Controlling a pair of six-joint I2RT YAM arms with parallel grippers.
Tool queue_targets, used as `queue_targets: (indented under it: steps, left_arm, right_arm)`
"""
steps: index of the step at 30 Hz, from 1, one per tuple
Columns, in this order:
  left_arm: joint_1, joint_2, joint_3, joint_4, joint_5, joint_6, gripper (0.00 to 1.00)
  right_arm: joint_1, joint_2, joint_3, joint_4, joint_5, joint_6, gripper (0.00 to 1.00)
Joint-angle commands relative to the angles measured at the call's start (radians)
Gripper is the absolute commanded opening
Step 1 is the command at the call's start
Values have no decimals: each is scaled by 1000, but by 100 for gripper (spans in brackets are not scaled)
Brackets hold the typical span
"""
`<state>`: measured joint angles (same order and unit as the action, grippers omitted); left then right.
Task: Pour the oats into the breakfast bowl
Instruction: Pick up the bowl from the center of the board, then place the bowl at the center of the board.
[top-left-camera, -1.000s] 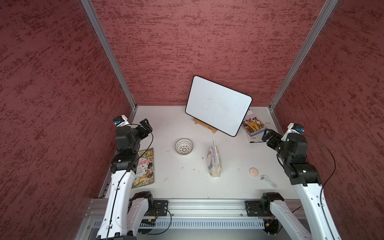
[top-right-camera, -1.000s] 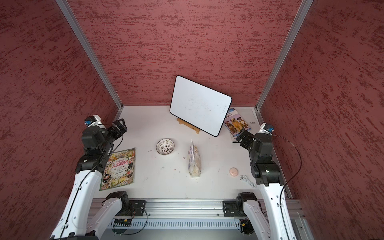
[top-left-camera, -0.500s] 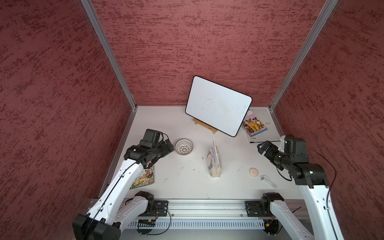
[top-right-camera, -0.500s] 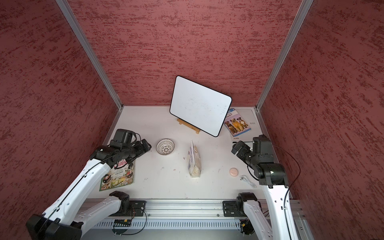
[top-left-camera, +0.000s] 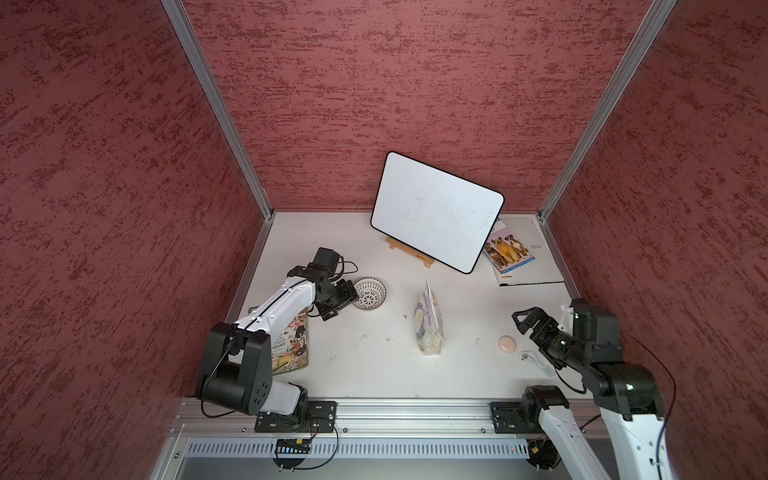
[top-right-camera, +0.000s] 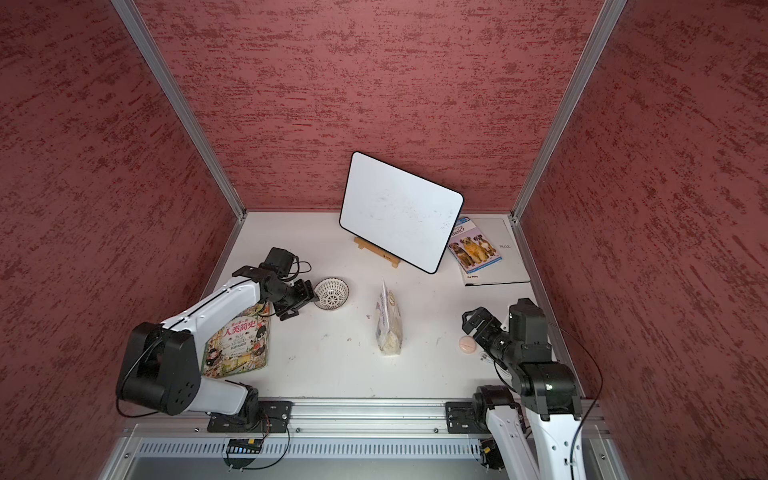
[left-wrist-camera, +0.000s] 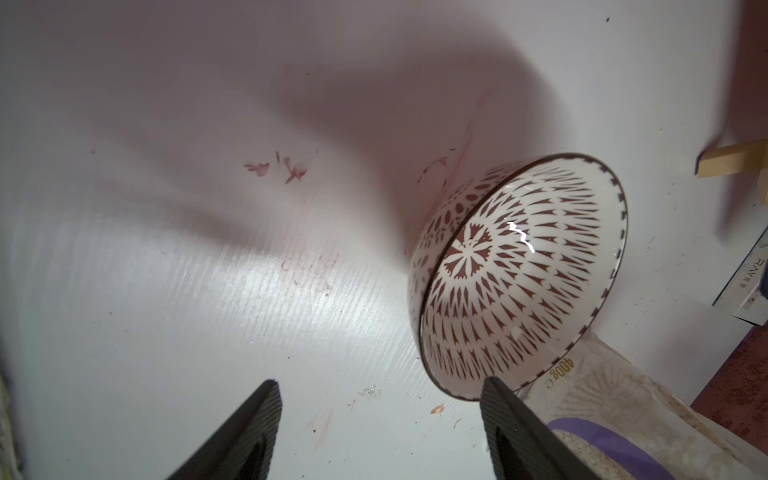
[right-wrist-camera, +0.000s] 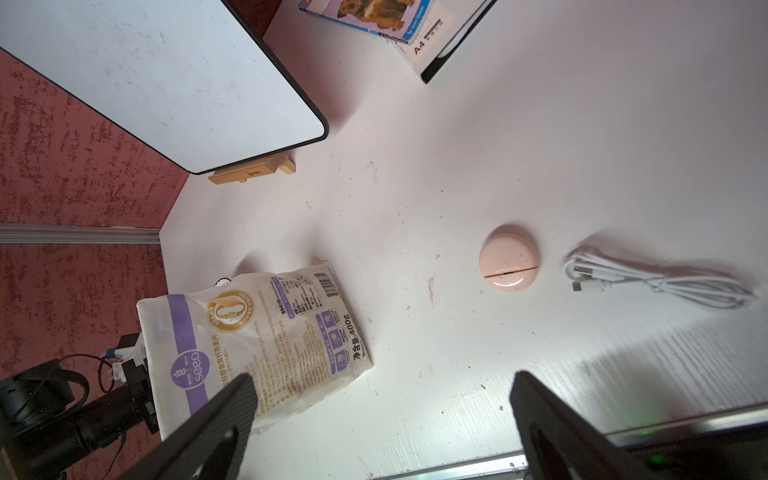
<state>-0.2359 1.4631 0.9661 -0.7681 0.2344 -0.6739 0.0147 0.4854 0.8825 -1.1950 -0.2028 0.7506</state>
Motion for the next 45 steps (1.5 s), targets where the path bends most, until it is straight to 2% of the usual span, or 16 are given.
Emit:
queue_targets:
  steps: [1,7,11,16,20,23,27,35,41,45]
  left_arm:
    - [-5,58,62,44,-5,18,73]
    - [-11,179,98,67,-36,32,60]
    - [-19,238,152,48,-45,53,42]
    - [-19,274,181,26,-58,86,14]
    - [-26,258,159,3,-40,106,0]
    - [-51,210,138,-32,-43,120,0]
    - [-117,67,77,-91,-70,113,0]
    - [-224,-233,-132,-142,-128,-2,0]
    - [-255,-255,-208,-113,-133,-41,0]
    - [-273,-239,-228,-75,-137,-59,0]
  right_arm:
    - [-3,-30,-8,-2,-14,51,99]
    - [-4,-17,-8,-16,1,36,99]
    - [-4,-11,-2,-8,-2,37,99]
    - [-4,-12,-11,-2,-9,45,99]
    - [-3,-13,-14,-2,-9,44,99]
    - [-2,-10,-12,2,-11,44,99]
    - [-3,11,-12,22,-39,38,99]
    - [-3,93,32,35,-90,-23,99]
    - [-3,136,54,50,-136,-60,99]
    - [-2,163,68,57,-161,-71,94]
